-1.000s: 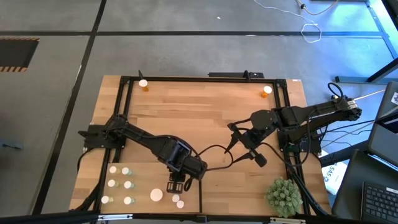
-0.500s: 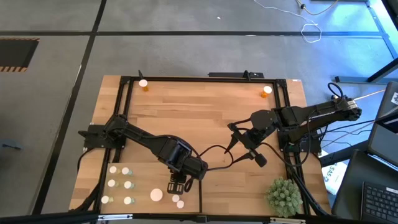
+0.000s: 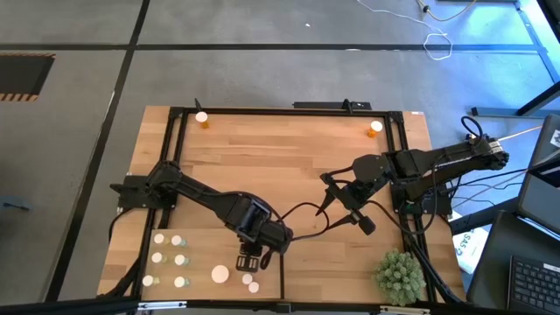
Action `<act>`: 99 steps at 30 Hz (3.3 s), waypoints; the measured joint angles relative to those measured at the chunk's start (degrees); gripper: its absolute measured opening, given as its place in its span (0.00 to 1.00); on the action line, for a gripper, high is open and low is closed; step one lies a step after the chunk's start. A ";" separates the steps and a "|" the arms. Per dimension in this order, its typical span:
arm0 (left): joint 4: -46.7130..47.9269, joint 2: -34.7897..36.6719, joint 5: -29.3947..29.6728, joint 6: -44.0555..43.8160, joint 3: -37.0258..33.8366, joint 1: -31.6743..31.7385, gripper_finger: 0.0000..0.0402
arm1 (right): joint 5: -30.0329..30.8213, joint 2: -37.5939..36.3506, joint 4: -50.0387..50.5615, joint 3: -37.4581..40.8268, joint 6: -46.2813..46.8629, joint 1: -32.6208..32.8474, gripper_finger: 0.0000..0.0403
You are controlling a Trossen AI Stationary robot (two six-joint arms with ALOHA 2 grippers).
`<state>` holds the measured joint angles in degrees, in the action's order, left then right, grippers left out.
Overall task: Pick and place medicine bottles onto shelf by color
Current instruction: Put the pink pill bottle on the shelf aligned with the other pink pill bottle, then adjust the pink pill bottle on the shelf
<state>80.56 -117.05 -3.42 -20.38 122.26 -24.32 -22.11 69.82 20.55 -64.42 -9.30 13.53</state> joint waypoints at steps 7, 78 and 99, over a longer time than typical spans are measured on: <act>-1.19 0.00 -0.02 -0.01 -1.03 0.00 0.32 | 0.00 0.00 -0.13 0.00 0.00 0.01 0.53; 4.84 2.04 2.68 -10.82 11.26 -10.82 0.52 | 0.02 0.00 -0.01 0.00 0.00 -0.01 0.53; -4.76 1.62 5.25 -9.06 5.29 -12.66 0.52 | 0.02 0.00 0.03 0.00 0.02 -0.01 0.53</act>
<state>75.79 -115.44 1.83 -29.44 127.55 -36.97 -22.09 69.82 20.58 -64.42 -9.28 13.52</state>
